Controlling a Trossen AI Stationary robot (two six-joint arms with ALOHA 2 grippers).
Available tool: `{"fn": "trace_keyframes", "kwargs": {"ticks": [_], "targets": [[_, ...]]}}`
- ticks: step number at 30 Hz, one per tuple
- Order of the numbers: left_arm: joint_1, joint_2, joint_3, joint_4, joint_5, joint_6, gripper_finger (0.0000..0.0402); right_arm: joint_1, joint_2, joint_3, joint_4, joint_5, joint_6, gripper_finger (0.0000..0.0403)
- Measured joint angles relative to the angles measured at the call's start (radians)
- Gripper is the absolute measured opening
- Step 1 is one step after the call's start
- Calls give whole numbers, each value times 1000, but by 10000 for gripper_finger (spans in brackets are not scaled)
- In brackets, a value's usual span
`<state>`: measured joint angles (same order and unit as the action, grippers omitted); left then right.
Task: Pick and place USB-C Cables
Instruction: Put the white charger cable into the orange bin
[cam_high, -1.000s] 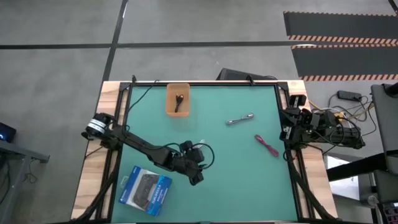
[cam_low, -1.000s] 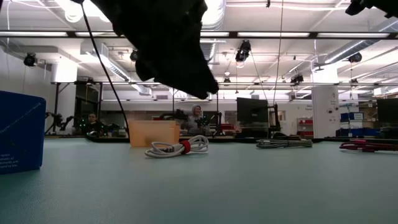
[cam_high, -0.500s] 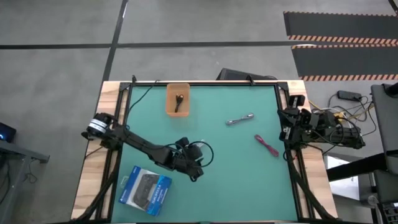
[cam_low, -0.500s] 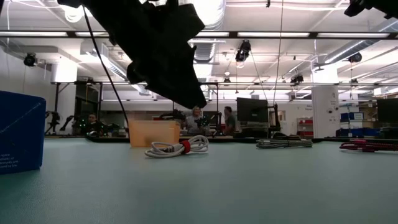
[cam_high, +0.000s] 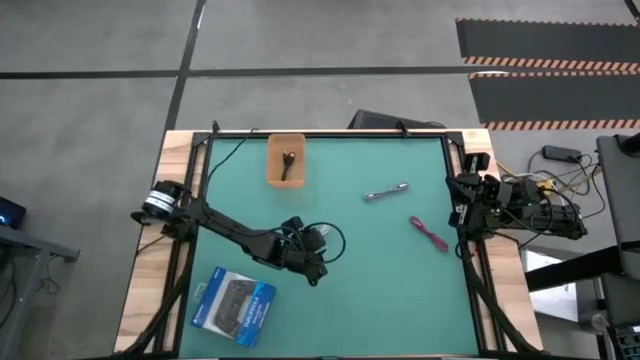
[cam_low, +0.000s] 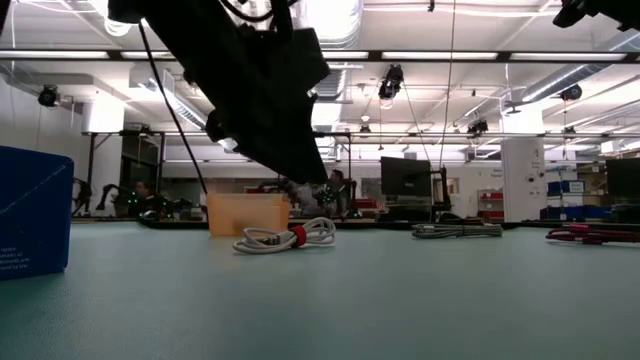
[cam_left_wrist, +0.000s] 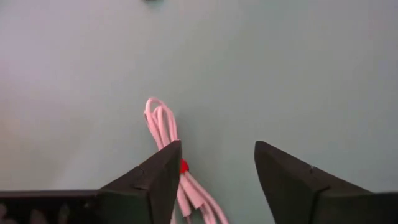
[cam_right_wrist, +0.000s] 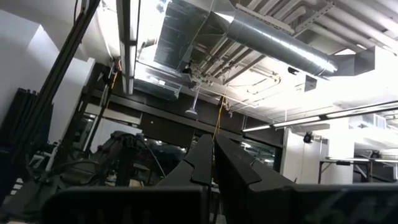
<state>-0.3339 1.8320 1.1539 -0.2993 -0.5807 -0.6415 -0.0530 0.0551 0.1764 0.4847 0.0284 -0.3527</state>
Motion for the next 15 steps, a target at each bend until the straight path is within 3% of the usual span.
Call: {"fn": "trace_keyframes", "kwargs": {"ticks": [7,15], "targets": [[11,0,-17,-1,-5,-1,240,0,0,0,2,0,1,9],[14,0,-109,120,-9,-6,244,0,0,0,0,0,-7,9]]}}
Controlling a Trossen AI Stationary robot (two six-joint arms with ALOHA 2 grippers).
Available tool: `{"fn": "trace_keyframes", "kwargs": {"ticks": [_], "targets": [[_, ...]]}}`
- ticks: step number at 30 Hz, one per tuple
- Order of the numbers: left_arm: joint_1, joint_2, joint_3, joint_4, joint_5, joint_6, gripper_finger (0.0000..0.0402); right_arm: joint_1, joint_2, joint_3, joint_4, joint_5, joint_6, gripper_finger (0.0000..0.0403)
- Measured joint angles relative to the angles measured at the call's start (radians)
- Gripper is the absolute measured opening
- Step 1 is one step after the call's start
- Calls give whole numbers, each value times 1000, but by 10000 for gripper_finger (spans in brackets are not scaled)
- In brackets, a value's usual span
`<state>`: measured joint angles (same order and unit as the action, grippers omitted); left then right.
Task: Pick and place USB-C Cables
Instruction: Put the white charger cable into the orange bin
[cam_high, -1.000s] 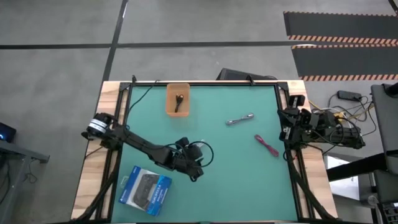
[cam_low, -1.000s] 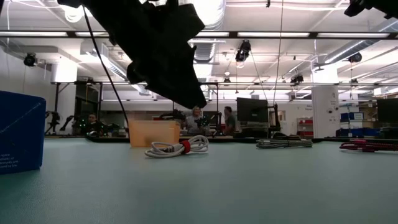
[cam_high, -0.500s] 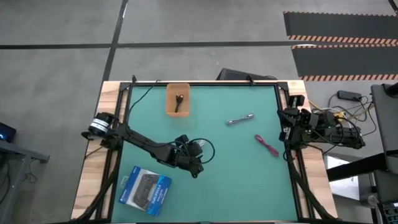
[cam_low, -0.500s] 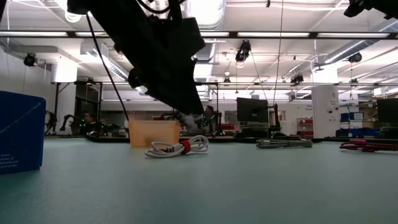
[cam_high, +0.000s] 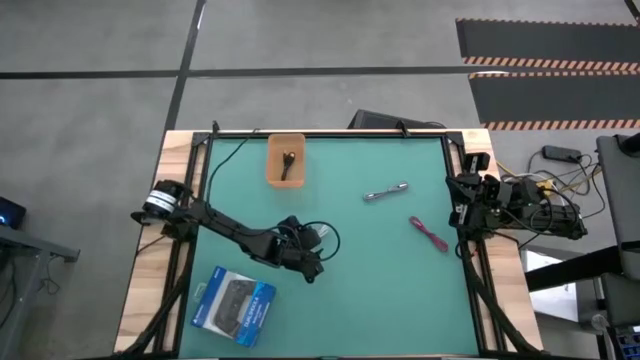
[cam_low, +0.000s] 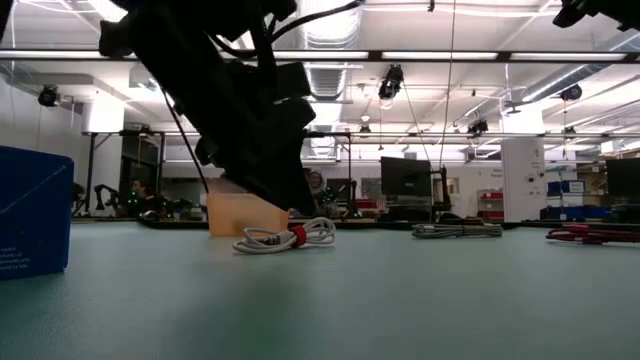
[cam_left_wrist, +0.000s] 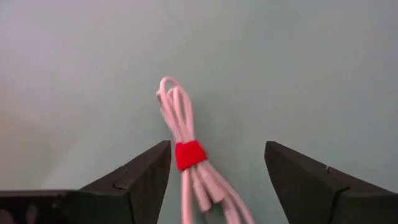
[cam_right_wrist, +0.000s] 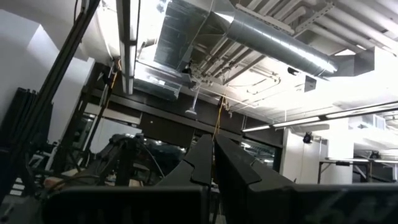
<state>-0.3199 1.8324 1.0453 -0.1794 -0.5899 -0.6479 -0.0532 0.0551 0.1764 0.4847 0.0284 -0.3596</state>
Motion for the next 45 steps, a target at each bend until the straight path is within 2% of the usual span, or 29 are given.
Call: {"fn": "trace_keyframes", "kwargs": {"ticks": [10,15,19,26,31,38,45], "targets": [[7,0,-92,112,-48,0,244,0,0,0,-8,0,-9,9],[13,0,-139,224,-50,0,244,0,0,0,-8,9,-11,9],[17,0,-145,238,-52,0,233,0,0,0,-9,50,-12,9],[21,0,-170,301,-74,2,211,0,0,0,-14,52,-19,9],[21,0,-171,303,-74,3,209,0,0,0,-14,52,-18,9],[24,89,-144,357,-81,53,209,0,0,0,-15,52,-18,9],[24,86,-142,355,-101,51,209,0,0,0,-17,52,-18,9]]}}
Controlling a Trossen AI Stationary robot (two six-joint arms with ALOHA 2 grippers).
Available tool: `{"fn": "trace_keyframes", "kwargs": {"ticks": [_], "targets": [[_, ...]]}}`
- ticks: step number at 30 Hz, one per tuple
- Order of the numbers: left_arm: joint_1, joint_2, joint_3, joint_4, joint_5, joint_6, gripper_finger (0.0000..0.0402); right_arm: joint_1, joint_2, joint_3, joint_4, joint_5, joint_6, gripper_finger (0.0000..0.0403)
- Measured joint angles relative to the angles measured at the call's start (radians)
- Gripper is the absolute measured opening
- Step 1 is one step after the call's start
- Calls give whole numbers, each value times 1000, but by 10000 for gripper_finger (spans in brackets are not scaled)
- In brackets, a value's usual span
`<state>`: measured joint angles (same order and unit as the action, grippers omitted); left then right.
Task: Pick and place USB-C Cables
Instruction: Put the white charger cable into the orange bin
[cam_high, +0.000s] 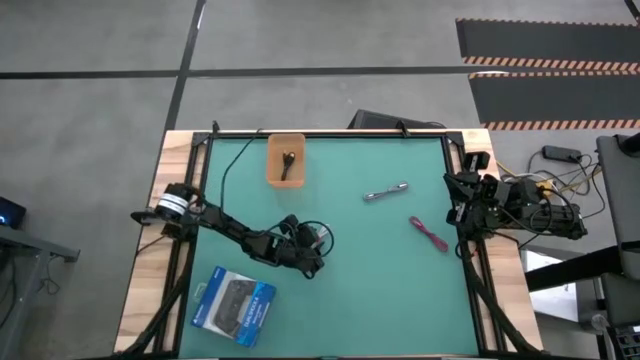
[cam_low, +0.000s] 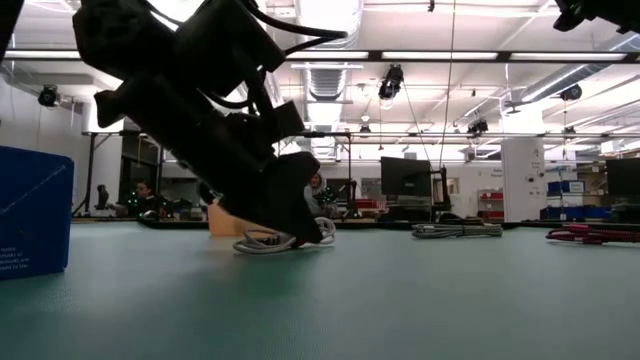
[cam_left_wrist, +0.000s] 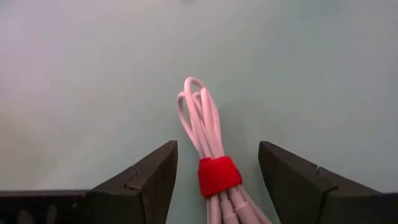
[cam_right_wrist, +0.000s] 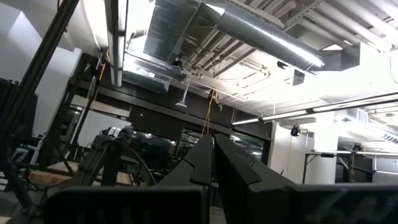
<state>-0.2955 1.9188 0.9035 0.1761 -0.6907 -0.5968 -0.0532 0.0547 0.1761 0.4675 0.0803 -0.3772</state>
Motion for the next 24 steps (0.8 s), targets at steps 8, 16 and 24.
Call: {"fn": "trace_keyframes", "kwargs": {"ticks": [8,16,24], "targets": [[0,-1,-4,-2,0,-2,204,0,0,0,-1,0,2,9],[0,-2,-14,-7,3,-52,146,0,0,0,-4,0,2,9],[-1,-3,-15,-4,4,-54,68,0,0,0,-5,0,2,9]]}}
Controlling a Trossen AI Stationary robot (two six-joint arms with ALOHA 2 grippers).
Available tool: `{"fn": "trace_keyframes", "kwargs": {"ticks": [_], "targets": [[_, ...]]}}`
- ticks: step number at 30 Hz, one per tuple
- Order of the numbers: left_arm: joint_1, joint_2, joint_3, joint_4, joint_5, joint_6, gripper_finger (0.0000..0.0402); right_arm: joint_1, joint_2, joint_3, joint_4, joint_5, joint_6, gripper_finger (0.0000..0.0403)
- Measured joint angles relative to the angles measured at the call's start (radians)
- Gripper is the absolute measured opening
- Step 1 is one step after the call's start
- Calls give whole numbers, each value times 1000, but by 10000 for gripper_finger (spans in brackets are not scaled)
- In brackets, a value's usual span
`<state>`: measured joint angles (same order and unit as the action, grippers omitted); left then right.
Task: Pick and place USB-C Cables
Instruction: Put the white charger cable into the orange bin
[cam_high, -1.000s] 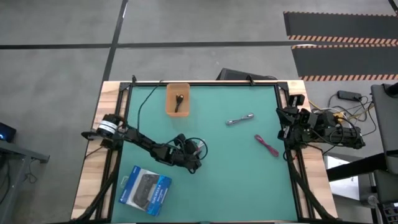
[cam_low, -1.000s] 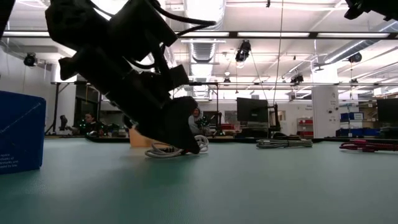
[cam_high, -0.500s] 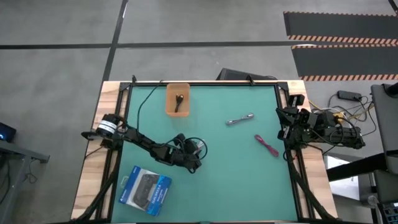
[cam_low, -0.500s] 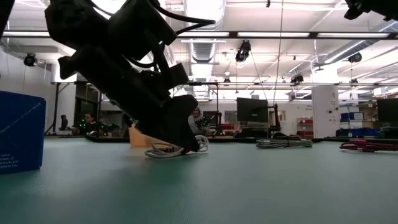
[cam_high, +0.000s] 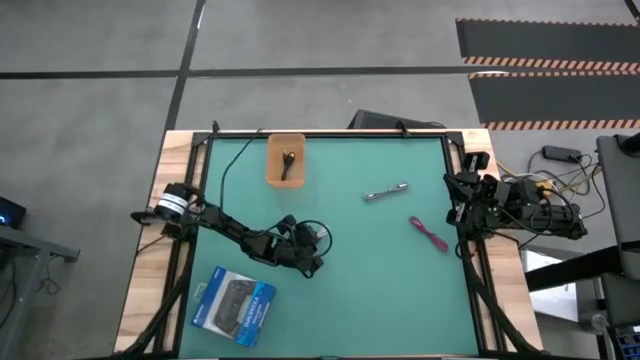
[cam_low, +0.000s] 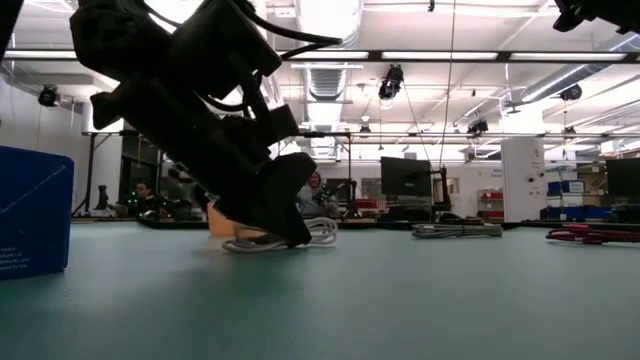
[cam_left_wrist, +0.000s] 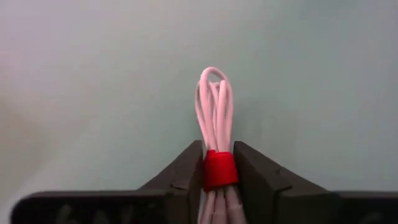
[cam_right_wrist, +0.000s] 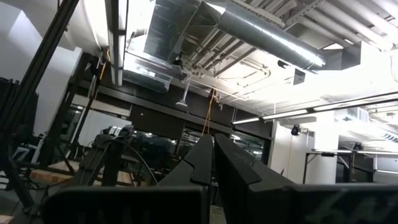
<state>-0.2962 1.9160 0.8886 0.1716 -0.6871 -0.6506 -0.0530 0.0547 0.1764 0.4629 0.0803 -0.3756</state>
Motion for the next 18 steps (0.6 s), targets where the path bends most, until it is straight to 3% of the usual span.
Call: {"fn": "trace_keyframes", "kwargs": {"ticks": [5,18], "targets": [[0,-1,0,2,0,-6,33,0,0,0,0,0,0,9],[0,-6,14,-4,7,-45,32,0,0,0,-1,0,1,9]]}}
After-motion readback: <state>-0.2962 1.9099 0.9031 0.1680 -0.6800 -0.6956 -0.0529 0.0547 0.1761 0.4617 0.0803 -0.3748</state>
